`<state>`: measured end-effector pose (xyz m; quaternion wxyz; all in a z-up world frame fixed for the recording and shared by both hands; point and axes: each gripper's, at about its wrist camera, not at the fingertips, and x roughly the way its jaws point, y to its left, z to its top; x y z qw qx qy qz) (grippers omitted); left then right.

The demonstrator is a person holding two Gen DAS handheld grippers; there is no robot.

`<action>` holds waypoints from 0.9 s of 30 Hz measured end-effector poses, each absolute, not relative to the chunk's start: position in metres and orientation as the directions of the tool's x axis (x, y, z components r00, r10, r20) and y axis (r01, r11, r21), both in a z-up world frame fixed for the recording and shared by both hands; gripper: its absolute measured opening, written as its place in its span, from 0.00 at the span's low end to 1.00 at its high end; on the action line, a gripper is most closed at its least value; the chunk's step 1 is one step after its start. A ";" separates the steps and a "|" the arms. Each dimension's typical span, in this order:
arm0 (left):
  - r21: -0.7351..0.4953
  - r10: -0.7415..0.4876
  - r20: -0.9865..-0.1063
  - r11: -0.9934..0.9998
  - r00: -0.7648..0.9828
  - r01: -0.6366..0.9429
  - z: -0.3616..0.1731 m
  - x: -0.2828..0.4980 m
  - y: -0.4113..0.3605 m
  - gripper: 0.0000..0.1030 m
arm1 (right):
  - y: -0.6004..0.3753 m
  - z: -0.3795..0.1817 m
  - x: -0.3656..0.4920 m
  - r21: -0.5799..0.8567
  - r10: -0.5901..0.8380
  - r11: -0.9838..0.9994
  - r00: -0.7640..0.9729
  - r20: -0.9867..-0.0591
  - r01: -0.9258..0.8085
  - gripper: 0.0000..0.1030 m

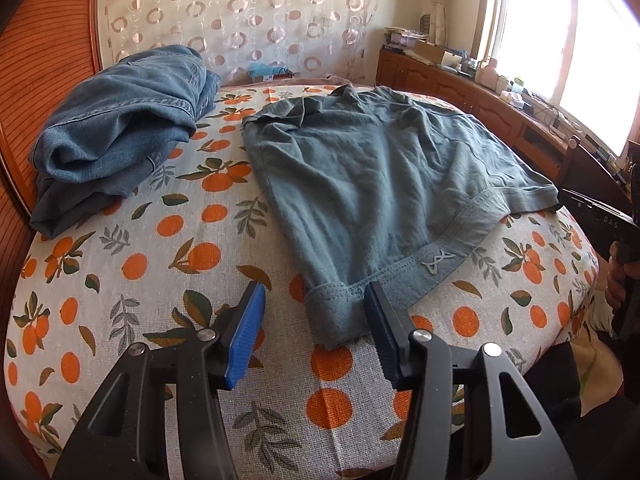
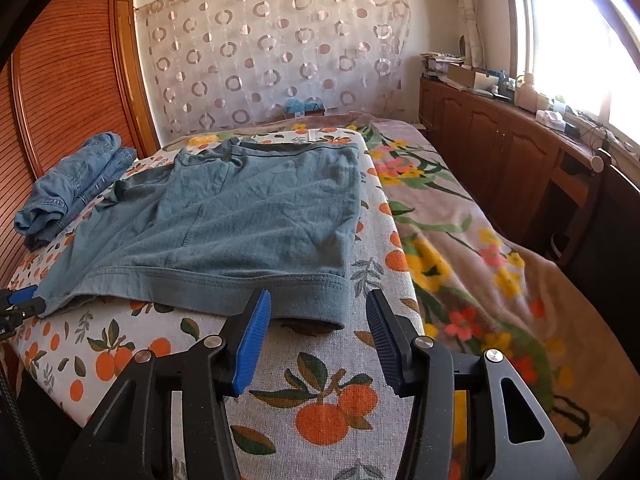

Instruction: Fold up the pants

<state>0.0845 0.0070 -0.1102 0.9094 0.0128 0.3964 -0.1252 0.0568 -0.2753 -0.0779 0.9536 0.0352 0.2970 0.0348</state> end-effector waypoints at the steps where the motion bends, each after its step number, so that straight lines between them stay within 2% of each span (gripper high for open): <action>1: -0.075 -0.216 -0.724 0.969 0.655 0.237 -0.110 0.084 0.007 0.51 | -0.276 -0.077 0.059 0.089 0.088 0.995 0.820 -0.566 -0.045 0.48; 10: -0.068 -0.213 -0.720 0.969 0.661 0.239 -0.111 0.084 0.006 0.51 | -0.292 -0.080 0.068 0.148 0.130 0.988 0.777 -0.616 -0.047 0.29; 15: -0.074 -0.218 -0.716 0.968 0.664 0.238 -0.110 0.083 0.008 0.52 | -0.300 -0.073 0.064 0.158 0.142 0.986 0.783 -0.605 -0.056 0.09; 22: -0.090 -0.234 -0.691 0.967 0.684 0.239 -0.101 0.079 0.011 0.51 | -0.299 -0.055 0.052 0.146 0.154 0.986 0.817 -0.556 -0.087 0.05; 27: -0.094 -0.254 -0.704 0.959 0.663 0.267 -0.102 0.080 0.006 0.40 | -0.291 -0.054 0.049 0.120 0.146 0.988 0.829 -0.540 -0.095 0.05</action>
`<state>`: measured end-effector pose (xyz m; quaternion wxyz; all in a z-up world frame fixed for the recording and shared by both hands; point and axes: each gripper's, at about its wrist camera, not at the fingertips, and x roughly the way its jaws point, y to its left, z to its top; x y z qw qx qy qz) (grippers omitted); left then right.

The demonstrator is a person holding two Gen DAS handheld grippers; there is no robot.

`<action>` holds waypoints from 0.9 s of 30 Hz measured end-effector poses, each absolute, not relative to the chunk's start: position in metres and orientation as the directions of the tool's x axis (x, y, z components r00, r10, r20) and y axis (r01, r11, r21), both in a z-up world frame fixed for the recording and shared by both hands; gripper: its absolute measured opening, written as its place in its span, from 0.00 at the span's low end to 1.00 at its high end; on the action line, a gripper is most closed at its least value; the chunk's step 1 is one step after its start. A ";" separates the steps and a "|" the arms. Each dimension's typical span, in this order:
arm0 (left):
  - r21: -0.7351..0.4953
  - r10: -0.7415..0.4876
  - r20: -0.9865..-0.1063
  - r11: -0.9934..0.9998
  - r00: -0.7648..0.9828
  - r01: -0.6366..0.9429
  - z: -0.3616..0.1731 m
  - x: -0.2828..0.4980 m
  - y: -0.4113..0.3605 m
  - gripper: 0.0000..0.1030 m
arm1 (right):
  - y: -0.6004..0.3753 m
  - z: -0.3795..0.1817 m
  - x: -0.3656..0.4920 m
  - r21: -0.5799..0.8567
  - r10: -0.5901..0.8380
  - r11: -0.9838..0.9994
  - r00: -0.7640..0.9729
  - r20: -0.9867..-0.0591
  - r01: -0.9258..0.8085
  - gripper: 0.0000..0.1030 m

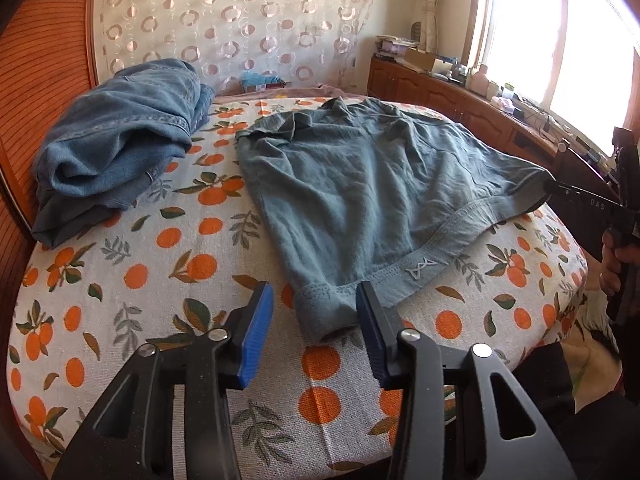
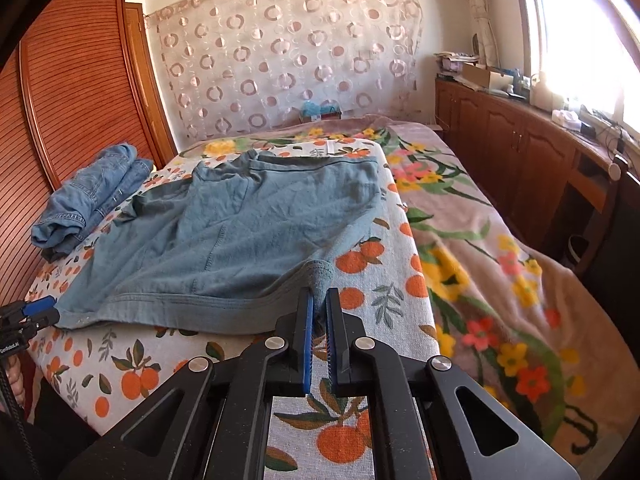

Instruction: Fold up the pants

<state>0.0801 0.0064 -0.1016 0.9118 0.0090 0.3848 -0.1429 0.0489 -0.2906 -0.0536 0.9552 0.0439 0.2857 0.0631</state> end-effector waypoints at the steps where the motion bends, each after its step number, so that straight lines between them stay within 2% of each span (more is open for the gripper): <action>1: -0.100 -0.258 -0.711 0.958 0.654 0.269 -0.104 0.081 0.006 0.37 | -0.288 -0.052 0.050 0.116 0.143 0.989 0.830 -0.538 -0.095 0.05; 9: -0.117 -0.278 -0.723 0.951 0.632 0.285 -0.109 0.078 0.006 0.26 | -0.290 -0.058 0.052 0.109 0.128 0.991 0.824 -0.552 -0.081 0.05; 14: -0.117 -0.280 -0.717 0.951 0.638 0.286 -0.109 0.077 0.007 0.11 | -0.284 -0.052 0.059 0.111 0.130 0.990 0.820 -0.557 -0.081 0.05; 27: -0.151 -0.317 -0.669 0.944 0.672 0.295 -0.080 0.052 0.026 0.08 | -0.282 -0.039 0.015 0.135 0.184 0.982 0.818 -0.545 -0.130 0.05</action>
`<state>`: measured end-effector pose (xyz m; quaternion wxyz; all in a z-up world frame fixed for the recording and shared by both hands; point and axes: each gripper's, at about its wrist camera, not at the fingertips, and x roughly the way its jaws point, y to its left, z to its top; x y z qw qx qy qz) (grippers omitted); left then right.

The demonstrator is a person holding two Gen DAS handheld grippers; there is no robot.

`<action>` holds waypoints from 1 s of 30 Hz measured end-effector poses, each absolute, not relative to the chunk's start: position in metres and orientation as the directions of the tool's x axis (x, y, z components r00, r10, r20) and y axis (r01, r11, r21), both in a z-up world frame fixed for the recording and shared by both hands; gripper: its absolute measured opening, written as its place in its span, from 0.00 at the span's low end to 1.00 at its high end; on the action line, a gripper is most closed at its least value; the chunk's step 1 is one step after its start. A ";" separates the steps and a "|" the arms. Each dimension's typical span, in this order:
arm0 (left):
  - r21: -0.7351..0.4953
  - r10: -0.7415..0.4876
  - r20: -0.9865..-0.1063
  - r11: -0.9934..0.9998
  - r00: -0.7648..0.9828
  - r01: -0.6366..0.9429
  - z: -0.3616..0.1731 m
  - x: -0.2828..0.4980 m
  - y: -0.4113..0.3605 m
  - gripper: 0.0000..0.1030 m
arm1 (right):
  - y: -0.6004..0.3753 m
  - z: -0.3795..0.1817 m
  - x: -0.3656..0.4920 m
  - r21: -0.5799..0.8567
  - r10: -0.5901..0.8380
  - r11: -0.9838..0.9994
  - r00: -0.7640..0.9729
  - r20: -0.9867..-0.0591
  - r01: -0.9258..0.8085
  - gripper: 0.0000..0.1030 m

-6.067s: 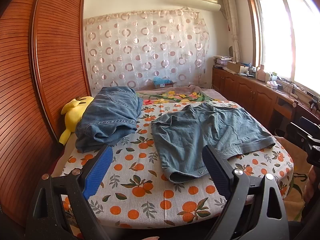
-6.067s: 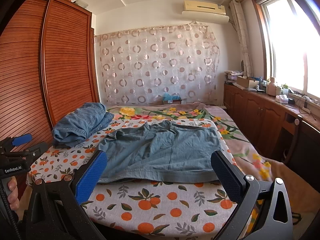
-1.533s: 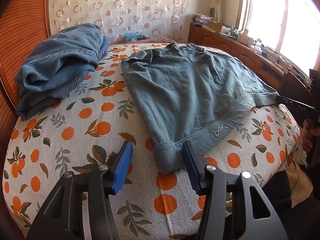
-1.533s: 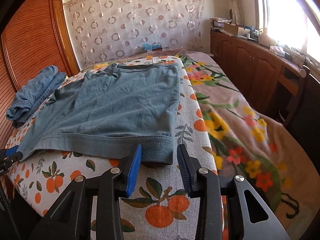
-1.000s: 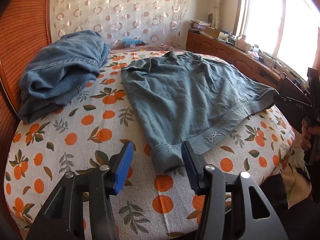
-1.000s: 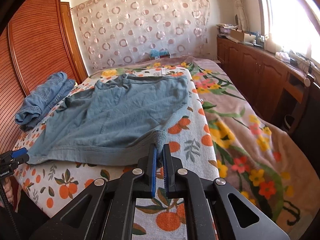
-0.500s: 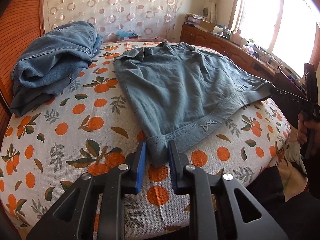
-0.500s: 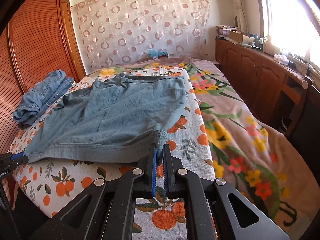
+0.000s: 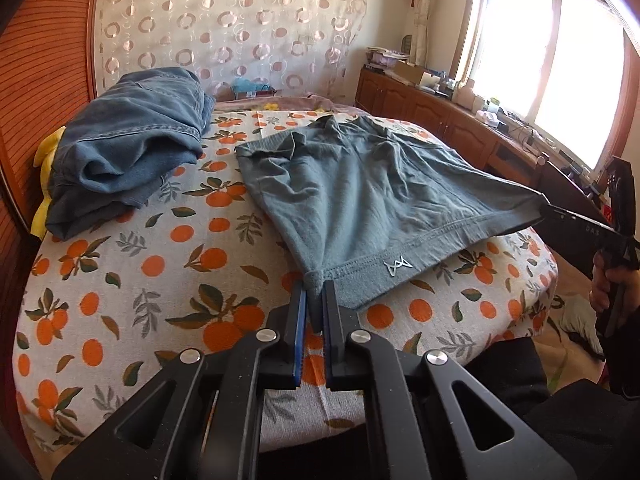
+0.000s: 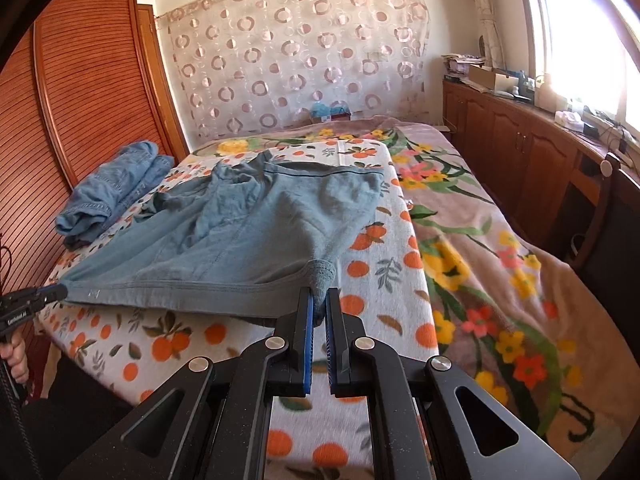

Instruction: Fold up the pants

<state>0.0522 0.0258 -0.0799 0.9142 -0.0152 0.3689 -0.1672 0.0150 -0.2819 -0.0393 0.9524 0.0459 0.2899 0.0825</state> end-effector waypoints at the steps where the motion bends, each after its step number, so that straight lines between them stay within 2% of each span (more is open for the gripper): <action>1: -0.150 -0.317 -0.670 0.944 0.671 0.295 -0.079 0.052 0.027 0.08 | -0.280 -0.040 0.011 0.133 0.185 0.982 0.815 -0.549 -0.134 0.05; 12: -0.158 -0.313 -0.706 0.944 0.635 0.289 -0.090 0.036 0.036 0.08 | -0.290 -0.044 -0.011 0.139 0.195 0.980 0.776 -0.600 -0.140 0.05; 21: -0.132 -0.297 -0.700 0.948 0.649 0.291 -0.085 0.029 0.030 0.09 | -0.278 -0.043 -0.009 0.119 0.181 0.983 0.763 -0.621 -0.136 0.05; 24: -0.135 -0.298 -0.693 0.948 0.657 0.288 -0.081 0.029 0.032 0.12 | -0.279 -0.039 -0.012 0.108 0.173 0.985 0.773 -0.610 -0.136 0.07; 27: -0.126 -0.286 -0.687 0.952 0.668 0.278 -0.075 0.029 0.033 0.19 | -0.276 -0.035 -0.017 0.091 0.164 0.986 0.785 -0.597 -0.137 0.08; 30: -0.111 -0.275 -0.678 0.955 0.682 0.274 -0.068 0.030 0.033 0.34 | -0.274 -0.032 -0.022 0.084 0.167 0.986 0.792 -0.587 -0.145 0.10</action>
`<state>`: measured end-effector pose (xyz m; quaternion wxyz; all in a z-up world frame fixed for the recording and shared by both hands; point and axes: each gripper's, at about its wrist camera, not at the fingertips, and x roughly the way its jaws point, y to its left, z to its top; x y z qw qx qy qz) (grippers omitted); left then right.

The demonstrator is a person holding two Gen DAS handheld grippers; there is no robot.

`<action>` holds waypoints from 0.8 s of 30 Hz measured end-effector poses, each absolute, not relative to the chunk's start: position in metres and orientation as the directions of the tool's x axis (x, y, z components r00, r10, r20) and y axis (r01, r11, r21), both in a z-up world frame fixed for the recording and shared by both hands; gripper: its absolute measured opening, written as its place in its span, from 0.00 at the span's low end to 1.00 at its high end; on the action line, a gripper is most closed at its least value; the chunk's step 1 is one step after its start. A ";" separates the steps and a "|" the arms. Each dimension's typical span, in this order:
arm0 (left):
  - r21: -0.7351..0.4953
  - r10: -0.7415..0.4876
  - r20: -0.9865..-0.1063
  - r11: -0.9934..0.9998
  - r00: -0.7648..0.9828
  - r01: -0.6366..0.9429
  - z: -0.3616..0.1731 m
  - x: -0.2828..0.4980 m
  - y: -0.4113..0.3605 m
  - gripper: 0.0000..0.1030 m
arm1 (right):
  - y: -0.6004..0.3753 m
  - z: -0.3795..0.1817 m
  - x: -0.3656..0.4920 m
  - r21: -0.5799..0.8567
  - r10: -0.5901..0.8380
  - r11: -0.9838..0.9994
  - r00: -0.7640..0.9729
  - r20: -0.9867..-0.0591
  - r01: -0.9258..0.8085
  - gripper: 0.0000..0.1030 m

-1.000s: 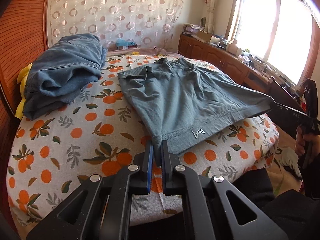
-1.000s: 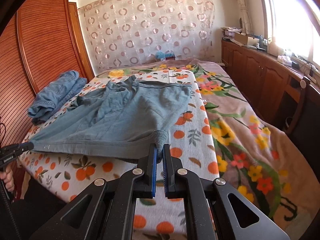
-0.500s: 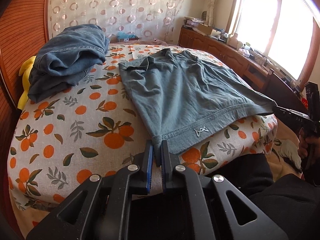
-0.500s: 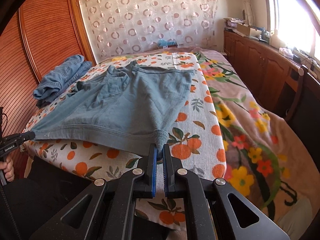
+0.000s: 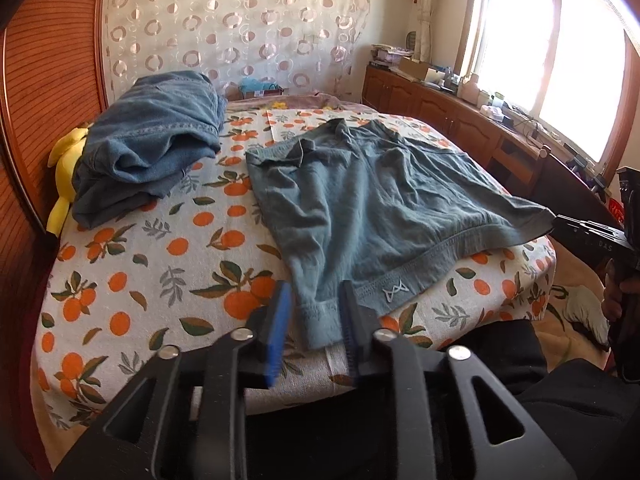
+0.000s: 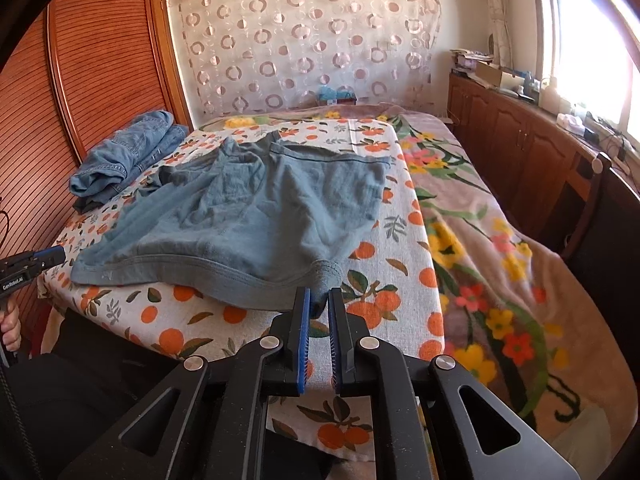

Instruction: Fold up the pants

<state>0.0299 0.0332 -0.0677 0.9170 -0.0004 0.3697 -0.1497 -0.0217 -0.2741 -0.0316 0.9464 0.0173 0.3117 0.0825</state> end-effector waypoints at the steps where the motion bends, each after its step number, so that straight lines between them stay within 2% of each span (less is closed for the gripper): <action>1: -0.106 -0.272 -0.673 0.956 0.688 0.273 -0.065 0.031 0.033 0.44 | -0.273 -0.031 -0.024 0.079 0.166 0.986 0.796 -0.582 -0.148 0.11; 2: -0.103 -0.272 -0.666 0.956 0.695 0.275 -0.063 0.032 0.033 0.49 | -0.273 -0.030 -0.025 0.073 0.165 0.986 0.800 -0.577 -0.151 0.13; 8: -0.082 -0.271 -0.659 0.953 0.702 0.291 -0.058 0.055 0.025 0.51 | -0.272 -0.023 -0.021 0.062 0.160 0.987 0.813 -0.560 -0.152 0.29; 14: -0.102 -0.309 -0.665 0.939 0.680 0.328 -0.064 0.097 0.012 0.51 | -0.267 -0.025 0.006 0.060 0.173 0.984 0.822 -0.542 -0.168 0.34; 19: -0.063 -0.275 -0.691 0.944 0.668 0.323 -0.073 0.144 0.007 0.51 | -0.256 -0.039 0.050 0.041 0.185 0.980 0.803 -0.567 -0.197 0.36; 24: -0.031 -0.242 -0.718 0.948 0.652 0.318 -0.079 0.181 0.006 0.43 | -0.248 -0.046 0.092 0.018 0.179 0.978 0.785 -0.593 -0.209 0.37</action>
